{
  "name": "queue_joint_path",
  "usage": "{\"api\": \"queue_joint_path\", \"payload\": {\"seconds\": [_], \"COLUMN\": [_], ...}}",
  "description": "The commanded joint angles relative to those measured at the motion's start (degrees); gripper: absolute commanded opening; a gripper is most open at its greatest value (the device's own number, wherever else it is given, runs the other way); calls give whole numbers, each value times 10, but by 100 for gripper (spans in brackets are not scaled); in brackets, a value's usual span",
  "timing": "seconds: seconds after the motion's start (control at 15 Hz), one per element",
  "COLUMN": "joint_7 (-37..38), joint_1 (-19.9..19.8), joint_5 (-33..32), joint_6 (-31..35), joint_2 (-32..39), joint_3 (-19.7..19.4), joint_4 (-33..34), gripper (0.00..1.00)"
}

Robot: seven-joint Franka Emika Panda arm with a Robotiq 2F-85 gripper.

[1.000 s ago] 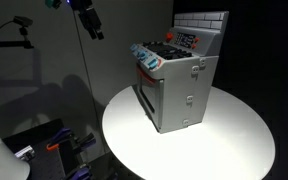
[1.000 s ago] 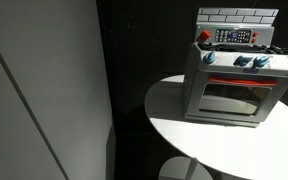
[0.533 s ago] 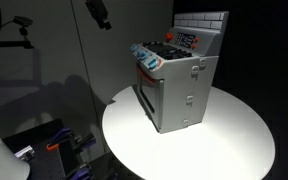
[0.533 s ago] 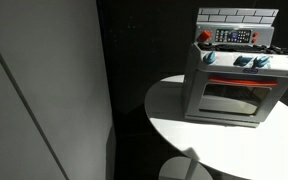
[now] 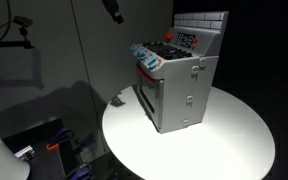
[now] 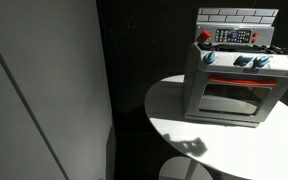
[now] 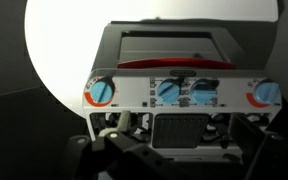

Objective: Push the top right button on the toy stove

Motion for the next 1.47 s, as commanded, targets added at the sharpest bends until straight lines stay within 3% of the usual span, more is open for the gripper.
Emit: {"api": "queue_joint_path", "payload": {"seconds": [0.0, 0.73, 1.4], "joint_7": [48, 139, 138], "joint_1": [-27, -74, -59], "joint_5": [-32, -117, -118], "joint_6": [17, 59, 60], "joint_2": [16, 63, 63], "joint_3": [3, -7, -21], "joint_4": [12, 26, 18], "gripper": [100, 100, 100]}}
